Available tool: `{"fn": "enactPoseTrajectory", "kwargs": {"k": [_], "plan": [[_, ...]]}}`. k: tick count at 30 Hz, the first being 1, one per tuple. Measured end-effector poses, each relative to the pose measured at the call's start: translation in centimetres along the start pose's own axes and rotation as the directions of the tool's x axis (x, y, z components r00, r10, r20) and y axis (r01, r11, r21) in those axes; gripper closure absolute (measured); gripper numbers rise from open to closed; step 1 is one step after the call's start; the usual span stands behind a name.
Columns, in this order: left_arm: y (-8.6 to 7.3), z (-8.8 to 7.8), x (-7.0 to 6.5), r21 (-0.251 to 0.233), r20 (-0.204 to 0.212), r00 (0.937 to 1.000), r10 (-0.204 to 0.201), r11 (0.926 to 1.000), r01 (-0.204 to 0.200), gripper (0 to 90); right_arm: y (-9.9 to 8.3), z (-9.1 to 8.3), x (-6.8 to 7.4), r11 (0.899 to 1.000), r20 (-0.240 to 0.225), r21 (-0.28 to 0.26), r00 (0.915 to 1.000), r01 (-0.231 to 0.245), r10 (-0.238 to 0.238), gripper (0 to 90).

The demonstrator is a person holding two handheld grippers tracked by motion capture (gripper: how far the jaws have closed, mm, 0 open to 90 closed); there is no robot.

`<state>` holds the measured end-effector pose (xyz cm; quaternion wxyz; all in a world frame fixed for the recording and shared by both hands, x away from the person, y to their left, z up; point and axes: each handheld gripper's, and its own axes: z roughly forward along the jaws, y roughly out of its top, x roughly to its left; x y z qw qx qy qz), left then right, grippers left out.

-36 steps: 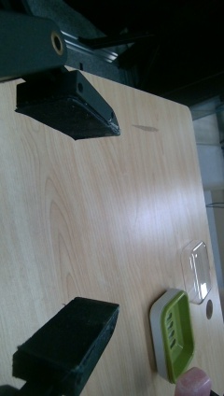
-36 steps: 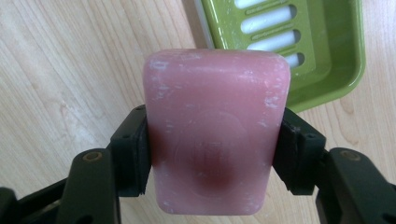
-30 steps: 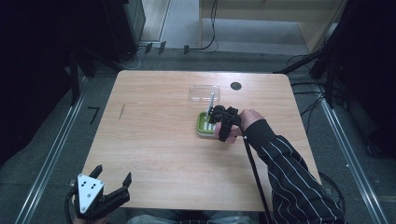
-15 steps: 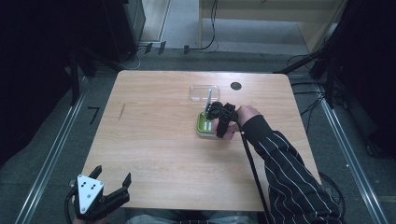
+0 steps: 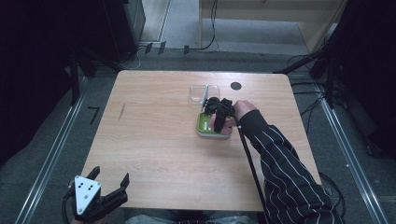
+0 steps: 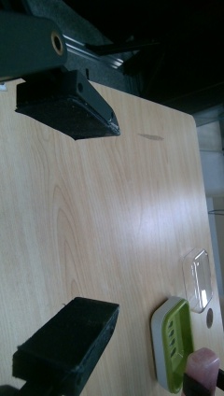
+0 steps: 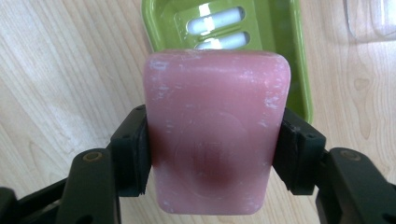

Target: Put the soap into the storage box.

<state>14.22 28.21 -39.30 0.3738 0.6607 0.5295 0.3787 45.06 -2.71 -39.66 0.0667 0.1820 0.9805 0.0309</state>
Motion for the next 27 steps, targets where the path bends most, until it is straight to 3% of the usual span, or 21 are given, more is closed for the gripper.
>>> {"fn": "enactPoseTrajectory", "kwargs": {"k": [16, 19, 27], "plan": [[0.1, 0.1, -0.2, -0.001, 0.009, 0.9999, 0.007, 1.0, -0.007, 13.4, 1.0, 0.9, -1.0, 0.999, 0.01, -0.002, 0.9991, 0.04, -0.04, 38.7], [0.1, 0.2, -0.2, 0.0, 0.008, 0.9999, 0.007, 1.0, -0.007, 13.4, 1.1, 1.4, -1.2, 0.997, 0.004, 0.004, 0.9973, 0.073, -0.074, 38.7], [0.1, 0.2, -0.2, -0.001, 0.009, 0.9999, 0.007, 1.0, -0.007, 13.4, 1.4, 2.4, -1.7, 0.994, 0.015, 0.013, 0.9944, 0.104, -0.104, 38.7]]}}
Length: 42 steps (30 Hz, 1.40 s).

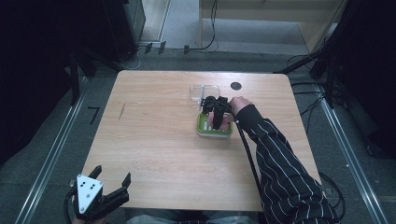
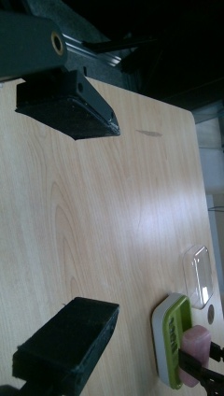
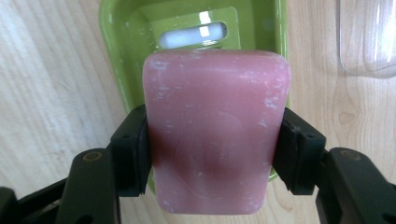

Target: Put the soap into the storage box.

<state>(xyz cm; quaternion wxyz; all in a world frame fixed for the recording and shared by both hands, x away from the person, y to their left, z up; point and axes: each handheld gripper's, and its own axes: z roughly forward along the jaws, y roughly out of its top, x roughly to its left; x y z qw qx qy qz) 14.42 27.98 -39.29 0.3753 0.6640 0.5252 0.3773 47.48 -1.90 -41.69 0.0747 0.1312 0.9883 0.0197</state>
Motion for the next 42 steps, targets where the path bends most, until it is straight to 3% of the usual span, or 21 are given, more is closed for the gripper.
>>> {"fn": "enactPoseTrajectory", "kwargs": {"k": [18, 42], "plan": [[0.0, 0.0, 0.0, 0.0, 0.0, 1.0, 0.0, 1.0, 0.0, 13.4, 0.8, 1.8, -0.6, 0.997, -0.017, -0.018, 0.997, 0.075, -0.075, 38.7], [0.0, 0.0, 0.0, 0.001, -0.002, 1.0, 0.001, 1.0, -0.001, 13.4, 0.9, 2.9, -0.6, 0.994, -0.024, -0.024, 0.9936, 0.11, -0.11, 38.5]]}}
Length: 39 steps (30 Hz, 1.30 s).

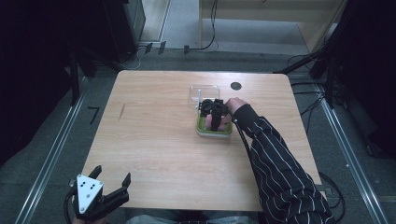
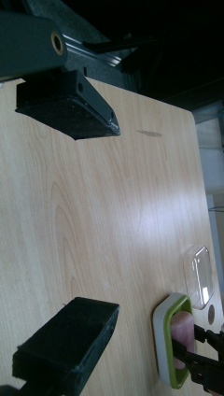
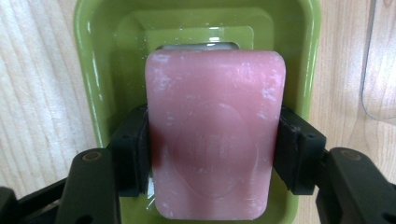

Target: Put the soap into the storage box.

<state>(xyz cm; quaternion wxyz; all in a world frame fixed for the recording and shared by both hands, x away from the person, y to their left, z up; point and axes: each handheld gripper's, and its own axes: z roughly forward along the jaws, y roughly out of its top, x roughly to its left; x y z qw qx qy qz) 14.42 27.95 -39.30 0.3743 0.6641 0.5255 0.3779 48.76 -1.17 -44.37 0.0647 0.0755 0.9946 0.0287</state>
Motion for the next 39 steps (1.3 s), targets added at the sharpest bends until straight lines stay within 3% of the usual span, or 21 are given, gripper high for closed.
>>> {"fn": "enactPoseTrajectory", "kwargs": {"k": [12, 23, 26, 28, 33, 37, 38, 39], "plan": [[0.0, 0.0, 0.0, -0.001, 0.001, 1.0, 0.001, 1.0, -0.001, 13.4, -0.2, -0.3, -0.2, 1.0, -0.008, -0.017, 0.9999, -0.014, 0.014, 34.8], [0.1, 0.2, -0.1, 0.001, 0.007, 1.0, 0.005, 1.0, -0.005, 13.4, -0.8, -1.4, -0.4, 0.992, -0.016, -0.045, 0.9929, -0.119, 0.118, 21.3], [0.2, 0.3, -0.2, -0.001, 0.014, 0.9999, 0.004, 1.0, -0.004, 13.4, -1.0, -1.8, -0.2, 0.986, -0.035, -0.056, 0.9876, -0.155, 0.153, 16.7], [0.2, 0.4, -0.2, -0.001, 0.016, 0.9999, 0.007, 1.0, -0.007, 13.4, -1.4, -2.2, 0.0, 0.979, -0.053, -0.06, 0.9796, -0.197, 0.194, 13.9], [0.4, 0.7, -0.3, -0.003, 0.024, 0.9997, 0.01, 0.9999, -0.01, 13.4, -1.9, -2.6, 0.4, 0.967, -0.071, -0.081, 0.9693, -0.241, 0.236, 12.1], [0.5, 0.8, -0.4, -0.005, 0.032, 0.9994, 0.015, 0.9999, -0.015, 13.4, -2.3, -2.8, 1.0, 0.959, -0.055, -0.078, 0.9619, -0.272, 0.268, 10.9], [0.5, 0.9, -0.4, -0.005, 0.034, 0.9993, 0.017, 0.9999, -0.016, 13.4, -2.5, -3.0, 1.3, 0.95, -0.055, -0.073, 0.9527, -0.303, 0.299, 10.4], [0.5, 0.9, -0.4, -0.005, 0.035, 0.9993, 0.017, 0.9998, -0.017, 13.4, -2.5, -3.0, 1.3, 0.95, -0.055, -0.073, 0.9527, -0.303, 0.299, 10.4]]}}
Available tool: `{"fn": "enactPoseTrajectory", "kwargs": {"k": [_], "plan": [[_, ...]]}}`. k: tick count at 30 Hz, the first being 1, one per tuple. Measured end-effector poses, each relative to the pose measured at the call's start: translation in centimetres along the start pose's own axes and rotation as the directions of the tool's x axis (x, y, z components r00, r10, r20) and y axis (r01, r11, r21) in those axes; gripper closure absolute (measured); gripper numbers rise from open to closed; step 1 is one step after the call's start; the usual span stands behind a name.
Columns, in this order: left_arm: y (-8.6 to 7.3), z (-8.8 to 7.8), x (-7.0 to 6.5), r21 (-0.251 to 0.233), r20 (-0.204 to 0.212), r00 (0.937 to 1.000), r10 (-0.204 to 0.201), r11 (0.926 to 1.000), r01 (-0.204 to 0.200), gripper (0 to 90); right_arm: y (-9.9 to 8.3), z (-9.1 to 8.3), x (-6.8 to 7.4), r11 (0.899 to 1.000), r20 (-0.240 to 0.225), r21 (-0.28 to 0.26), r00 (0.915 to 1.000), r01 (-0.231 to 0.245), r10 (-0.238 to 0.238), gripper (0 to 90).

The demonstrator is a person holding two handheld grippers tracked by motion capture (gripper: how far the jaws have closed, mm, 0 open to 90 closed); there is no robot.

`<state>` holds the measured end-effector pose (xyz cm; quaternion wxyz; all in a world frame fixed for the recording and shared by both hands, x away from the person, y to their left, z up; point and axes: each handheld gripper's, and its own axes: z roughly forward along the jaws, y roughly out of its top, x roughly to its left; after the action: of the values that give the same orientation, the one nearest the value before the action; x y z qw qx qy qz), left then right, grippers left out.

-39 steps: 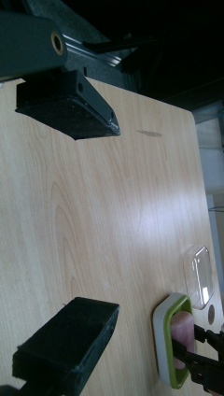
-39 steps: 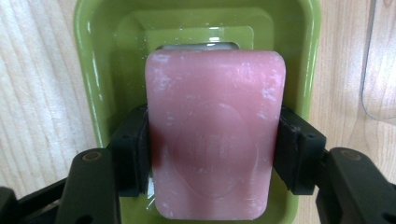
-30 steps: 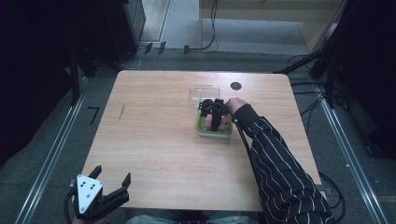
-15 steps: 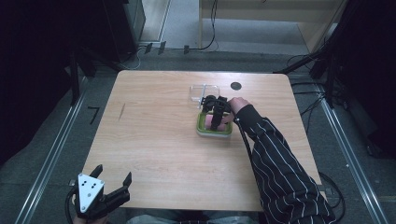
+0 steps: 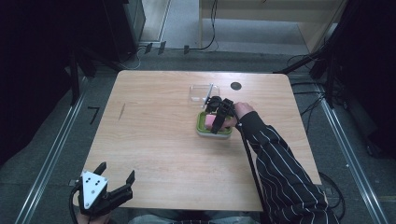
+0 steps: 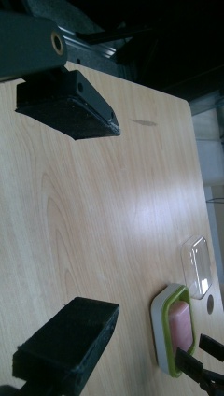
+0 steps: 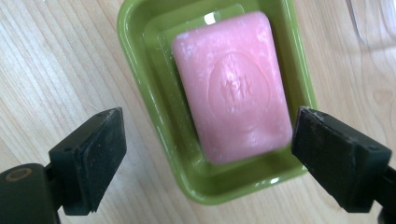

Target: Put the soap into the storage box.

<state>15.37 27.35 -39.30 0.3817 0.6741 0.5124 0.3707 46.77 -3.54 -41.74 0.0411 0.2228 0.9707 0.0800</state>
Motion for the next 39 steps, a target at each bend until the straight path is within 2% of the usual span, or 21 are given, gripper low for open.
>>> {"fn": "enactPoseTrajectory", "kwargs": {"k": [8, 18, 29, 34, 39], "plan": [[0.1, 0.2, -0.1, 0.0, 0.008, 1.0, 0.003, 1.0, -0.003, 13.4, -1.3, -0.8, 1.0, 0.997, 0.025, 0.007, 0.9965, -0.08, 0.079, 8.8], [0.1, 0.2, -0.1, -0.001, 0.01, 0.9999, 0.003, 1.0, -0.003, 13.4, -3.5, -1.7, 2.9, 0.991, 0.053, 0.031, 0.9904, -0.129, 0.127, 8.8], [0.1, 0.2, -0.1, 0.0, 0.009, 0.9999, 0.006, 1.0, -0.006, 13.4, -5.8, -2.2, 4.9, 0.988, 0.066, 0.045, 0.987, -0.149, 0.146, 8.8], [0.2, 0.2, -0.2, -0.001, 0.009, 0.9999, 0.007, 1.0, -0.007, 13.4, -7.4, -2.2, 6.0, 0.985, 0.079, 0.063, 0.9847, -0.16, 0.155, 8.8], [0.2, 0.3, -0.2, 0.001, 0.01, 0.9999, 0.011, 0.9999, -0.011, 13.4, -8.5, -2.4, 6.7, 0.984, 0.089, 0.056, 0.9822, -0.171, 0.166, 8.8]]}}
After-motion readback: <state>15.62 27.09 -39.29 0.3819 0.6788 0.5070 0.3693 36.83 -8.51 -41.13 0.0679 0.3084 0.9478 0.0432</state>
